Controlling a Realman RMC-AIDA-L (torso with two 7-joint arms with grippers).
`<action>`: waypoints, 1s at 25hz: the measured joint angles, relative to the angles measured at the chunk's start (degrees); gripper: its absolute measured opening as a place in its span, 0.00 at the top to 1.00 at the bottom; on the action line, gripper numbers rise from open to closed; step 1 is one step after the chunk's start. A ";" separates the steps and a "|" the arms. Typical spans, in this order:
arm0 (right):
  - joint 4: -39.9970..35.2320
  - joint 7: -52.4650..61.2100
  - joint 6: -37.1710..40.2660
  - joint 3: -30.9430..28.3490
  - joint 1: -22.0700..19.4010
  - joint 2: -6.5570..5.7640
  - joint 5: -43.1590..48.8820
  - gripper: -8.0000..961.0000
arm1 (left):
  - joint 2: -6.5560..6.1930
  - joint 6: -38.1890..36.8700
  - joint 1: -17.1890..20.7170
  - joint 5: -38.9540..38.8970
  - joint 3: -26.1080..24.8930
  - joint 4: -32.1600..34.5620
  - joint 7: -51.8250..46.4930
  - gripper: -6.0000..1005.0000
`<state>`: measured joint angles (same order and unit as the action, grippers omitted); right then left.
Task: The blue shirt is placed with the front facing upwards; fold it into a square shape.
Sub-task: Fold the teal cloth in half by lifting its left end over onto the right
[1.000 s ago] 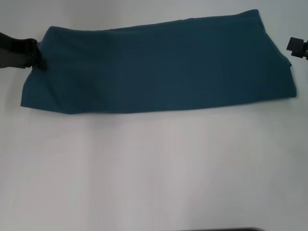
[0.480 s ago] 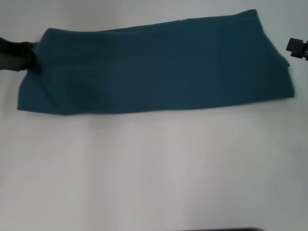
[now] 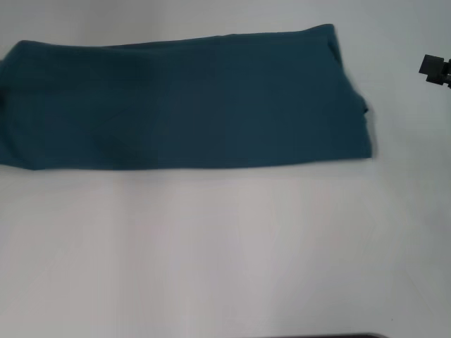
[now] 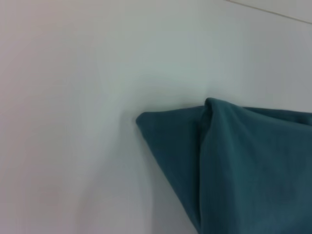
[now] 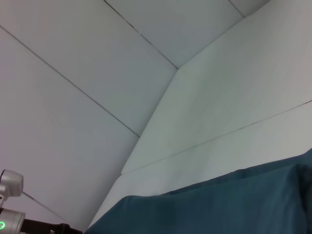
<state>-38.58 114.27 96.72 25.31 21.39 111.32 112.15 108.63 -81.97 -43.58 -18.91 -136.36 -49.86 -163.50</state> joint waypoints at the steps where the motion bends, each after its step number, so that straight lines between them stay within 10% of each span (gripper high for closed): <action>1: 0.00 0.02 -0.02 0.00 -0.02 -0.02 0.00 0.07 | -0.02 0.00 -0.12 0.70 -0.09 -0.09 -0.28 0.95; 14: 0.06 0.08 0.12 0.53 -0.22 0.19 0.01 0.07 | 1.11 -3.36 -1.77 3.78 -0.25 -2.45 -0.85 0.95; 25: 0.67 -0.26 -0.11 0.51 0.08 0.22 2.36 0.07 | 1.29 -13.69 -4.14 -9.14 -0.02 -5.51 0.96 0.95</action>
<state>-37.92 114.00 96.60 25.82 21.47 111.54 114.51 109.92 -95.66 -47.72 -28.05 -136.38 -55.37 -162.54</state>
